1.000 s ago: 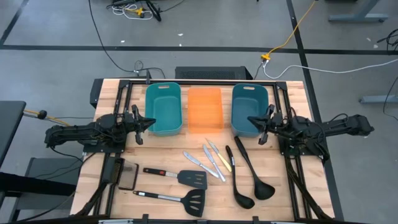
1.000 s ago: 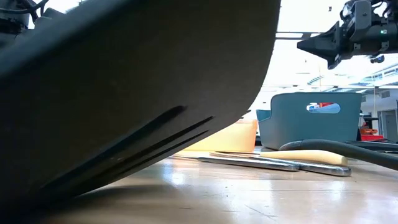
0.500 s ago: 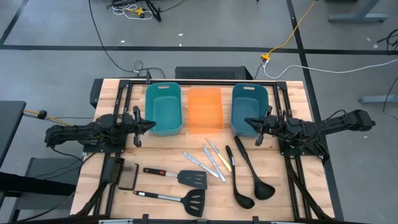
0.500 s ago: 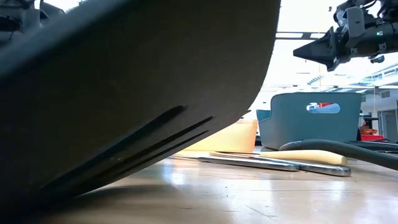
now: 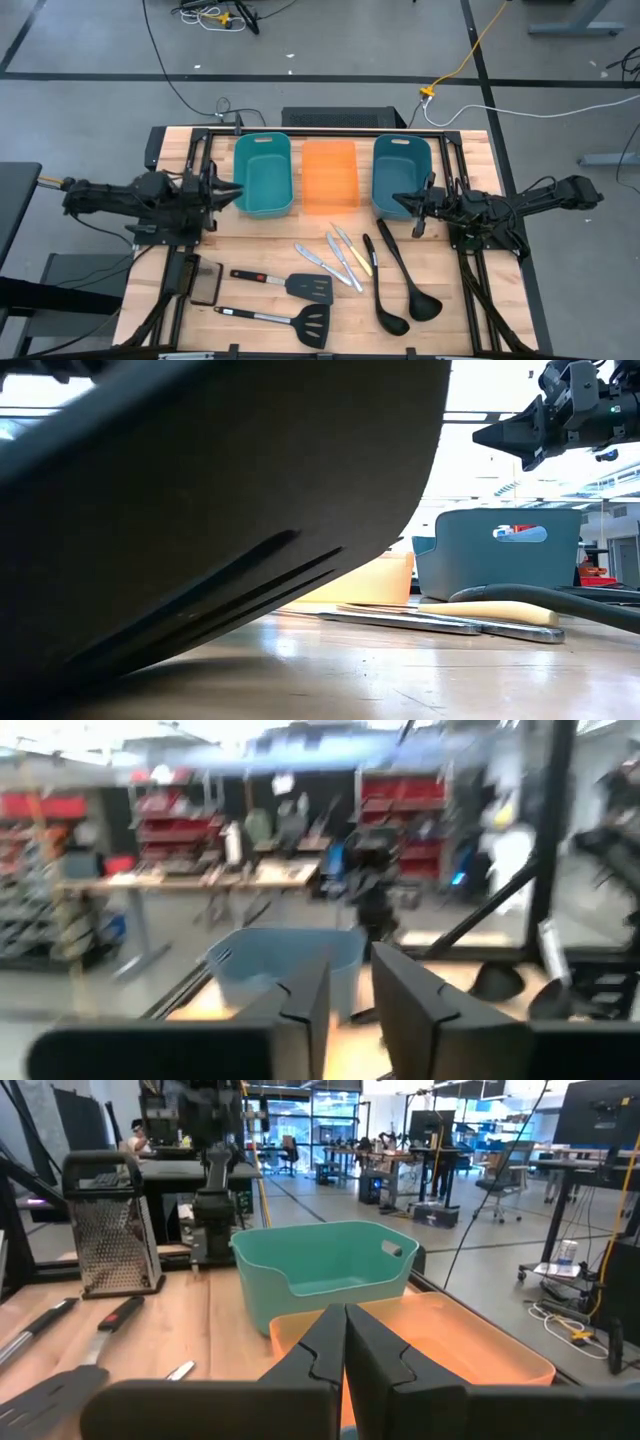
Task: Pick & Place Kitchen Items
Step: Put the gray spatula into the green bin
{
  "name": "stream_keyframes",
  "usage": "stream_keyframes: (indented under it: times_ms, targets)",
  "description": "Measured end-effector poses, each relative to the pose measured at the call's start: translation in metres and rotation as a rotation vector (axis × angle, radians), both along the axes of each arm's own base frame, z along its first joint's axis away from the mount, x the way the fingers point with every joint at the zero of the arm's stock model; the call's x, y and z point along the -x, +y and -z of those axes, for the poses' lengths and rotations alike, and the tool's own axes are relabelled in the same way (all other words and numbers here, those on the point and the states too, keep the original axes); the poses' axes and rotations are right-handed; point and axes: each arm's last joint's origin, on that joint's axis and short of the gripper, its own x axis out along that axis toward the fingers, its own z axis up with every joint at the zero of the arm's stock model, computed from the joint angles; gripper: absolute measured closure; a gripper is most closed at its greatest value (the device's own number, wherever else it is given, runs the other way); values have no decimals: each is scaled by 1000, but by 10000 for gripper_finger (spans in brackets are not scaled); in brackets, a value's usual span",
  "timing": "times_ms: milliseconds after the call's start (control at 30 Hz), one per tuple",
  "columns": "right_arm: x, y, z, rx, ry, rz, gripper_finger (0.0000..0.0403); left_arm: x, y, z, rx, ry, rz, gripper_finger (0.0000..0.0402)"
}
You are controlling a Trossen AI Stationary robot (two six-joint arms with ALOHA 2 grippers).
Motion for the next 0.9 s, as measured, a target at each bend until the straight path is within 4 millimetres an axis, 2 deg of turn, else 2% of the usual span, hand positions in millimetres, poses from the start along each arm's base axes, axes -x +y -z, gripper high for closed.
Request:
stream_keyframes:
  times_ms: [133, 233, 367, 500, 633, 900]
  targets:
    - [0, 0, 0, -3, -1, 0, 392, -15, 0, -32, -2, 203, -105, 265]
    - [0, 0, 0, -3, -1, 0, 392, -32, -1, -49, 5, 359, -143, 241]
    - [0, 0, 0, -3, -1, 0, 392, -62, -6, -56, -11, 555, -132, 224]
    - [0, 0, 0, -3, -1, -1, 392, -95, -12, -50, -6, 717, -64, 216]
    - [0, 0, 0, -9, -3, -1, 392, -118, -22, -30, 28, 895, 50, 214]
    - [0, 0, 0, -10, -2, -2, 392, -138, -50, 10, 111, 1155, 169, 213]
